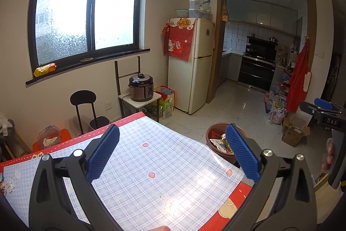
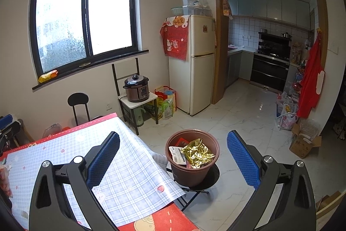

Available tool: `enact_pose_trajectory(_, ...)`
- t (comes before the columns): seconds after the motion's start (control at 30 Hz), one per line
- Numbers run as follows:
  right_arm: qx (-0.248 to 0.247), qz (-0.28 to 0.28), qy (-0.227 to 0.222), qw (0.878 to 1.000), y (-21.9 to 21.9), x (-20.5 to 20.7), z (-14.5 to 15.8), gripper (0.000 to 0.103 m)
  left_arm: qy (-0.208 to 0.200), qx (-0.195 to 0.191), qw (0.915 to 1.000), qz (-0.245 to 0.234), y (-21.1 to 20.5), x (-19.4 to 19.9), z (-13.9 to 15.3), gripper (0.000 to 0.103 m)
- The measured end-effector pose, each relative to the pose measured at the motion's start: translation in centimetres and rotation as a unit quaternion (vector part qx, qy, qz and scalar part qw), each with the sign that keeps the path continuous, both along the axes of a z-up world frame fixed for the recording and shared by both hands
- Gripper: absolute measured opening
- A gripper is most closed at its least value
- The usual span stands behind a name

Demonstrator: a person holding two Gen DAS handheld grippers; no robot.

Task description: Collect trash

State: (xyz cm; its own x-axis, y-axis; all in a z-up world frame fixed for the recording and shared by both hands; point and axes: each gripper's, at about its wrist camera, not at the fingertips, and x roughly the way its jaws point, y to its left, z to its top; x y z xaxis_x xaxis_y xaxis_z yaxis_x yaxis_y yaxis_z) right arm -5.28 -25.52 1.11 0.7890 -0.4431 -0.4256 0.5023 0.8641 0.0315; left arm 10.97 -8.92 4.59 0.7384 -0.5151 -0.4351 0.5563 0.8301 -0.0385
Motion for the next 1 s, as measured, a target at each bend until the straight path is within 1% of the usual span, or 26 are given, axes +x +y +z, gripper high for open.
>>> enact_pose_trajectory(0.27, -0.004, -0.010, 0.000, 1.000, 0.3, -0.5, 0.1, 0.098, -0.005, 0.003, 0.9999, -0.009, -0.4, -0.2, 0.0, 0.097)
enact_pose_trajectory(1.0, -0.006, -0.017, 0.000, 1.000, 0.1, -1.8, 0.6, 0.098, -0.002, 0.002, 0.9996, -0.028, -1.0, -0.9, 0.0, 0.097)
